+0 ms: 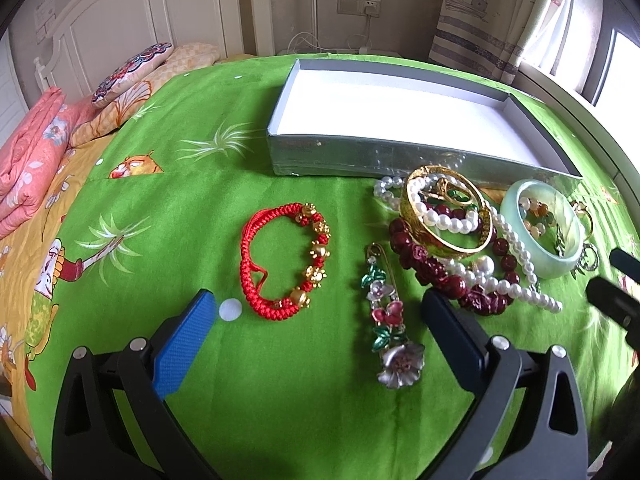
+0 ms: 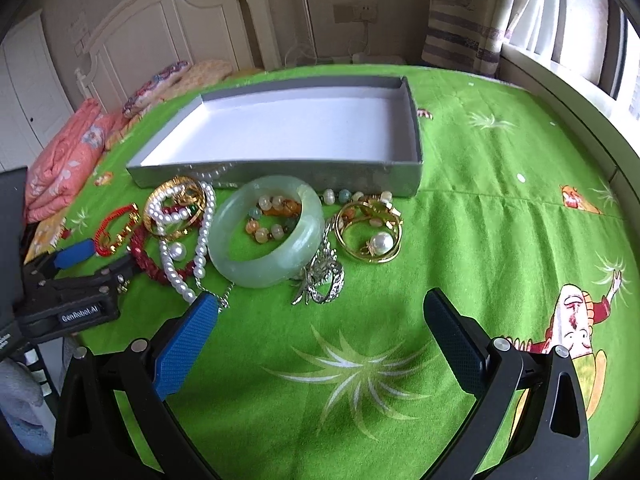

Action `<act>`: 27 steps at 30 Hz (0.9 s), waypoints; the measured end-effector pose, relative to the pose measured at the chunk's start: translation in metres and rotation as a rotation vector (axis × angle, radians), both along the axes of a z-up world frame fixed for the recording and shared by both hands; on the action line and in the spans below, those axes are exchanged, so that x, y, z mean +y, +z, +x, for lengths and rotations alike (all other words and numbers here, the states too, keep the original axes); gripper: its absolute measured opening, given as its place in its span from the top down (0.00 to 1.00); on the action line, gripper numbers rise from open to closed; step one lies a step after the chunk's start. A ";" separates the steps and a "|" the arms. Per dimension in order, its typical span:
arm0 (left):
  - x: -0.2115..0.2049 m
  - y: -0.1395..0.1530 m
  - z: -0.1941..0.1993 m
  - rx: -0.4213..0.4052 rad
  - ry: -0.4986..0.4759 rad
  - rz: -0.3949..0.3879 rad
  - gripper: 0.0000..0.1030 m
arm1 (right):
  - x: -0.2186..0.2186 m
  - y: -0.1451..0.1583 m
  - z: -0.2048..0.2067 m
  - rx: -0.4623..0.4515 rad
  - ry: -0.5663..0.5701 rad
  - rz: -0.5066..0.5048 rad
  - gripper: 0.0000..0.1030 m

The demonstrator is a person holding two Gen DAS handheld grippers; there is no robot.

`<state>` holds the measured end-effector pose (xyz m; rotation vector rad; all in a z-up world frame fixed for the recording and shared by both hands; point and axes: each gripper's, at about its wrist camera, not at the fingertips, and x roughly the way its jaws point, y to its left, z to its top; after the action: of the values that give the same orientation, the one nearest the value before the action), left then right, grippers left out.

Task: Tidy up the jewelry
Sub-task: 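Grasp the jade bangle with the right tool while the left grasps the red bracelet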

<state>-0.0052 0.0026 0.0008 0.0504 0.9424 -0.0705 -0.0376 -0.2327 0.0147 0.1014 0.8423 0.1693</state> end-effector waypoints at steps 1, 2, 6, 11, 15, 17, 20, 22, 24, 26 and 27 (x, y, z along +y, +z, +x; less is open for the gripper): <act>0.003 -0.002 -0.004 0.006 -0.017 0.000 0.02 | -0.002 0.004 -0.002 -0.025 0.008 0.008 0.04; 0.004 -0.002 -0.009 0.009 -0.033 0.000 0.02 | -0.003 0.006 -0.002 -0.037 0.011 0.021 0.05; 0.013 -0.002 -0.030 0.008 -0.076 -0.001 0.02 | -0.001 0.014 0.008 -0.032 0.030 0.076 0.18; 0.029 -0.001 -0.047 0.003 -0.079 -0.032 0.02 | 0.023 0.025 0.035 -0.049 0.077 -0.117 0.49; 0.043 0.002 -0.056 -0.006 -0.064 -0.085 0.03 | 0.021 0.015 0.062 0.027 0.110 -0.186 0.63; 0.047 0.004 -0.058 -0.015 -0.058 -0.114 0.04 | 0.022 0.012 0.067 0.052 0.149 -0.191 0.67; 0.055 0.007 -0.062 -0.035 -0.054 -0.177 0.11 | 0.030 0.008 0.069 0.077 0.205 -0.270 0.68; 0.062 0.010 -0.068 -0.055 -0.075 -0.237 0.14 | 0.038 0.003 0.068 0.106 0.256 -0.321 0.68; 0.064 0.014 -0.071 -0.075 -0.078 -0.263 0.15 | 0.046 -0.002 0.070 0.140 0.298 -0.360 0.68; 0.061 0.020 -0.076 -0.110 -0.100 -0.274 0.15 | 0.054 -0.007 0.074 0.156 0.316 -0.420 0.67; 0.059 0.022 -0.079 -0.124 -0.112 -0.266 0.15 | 0.056 -0.007 0.077 0.158 0.322 -0.428 0.67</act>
<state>-0.0843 0.0618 0.0233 -0.1369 0.7990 -0.2925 0.0395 -0.1762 0.0074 -0.4297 1.0326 0.2811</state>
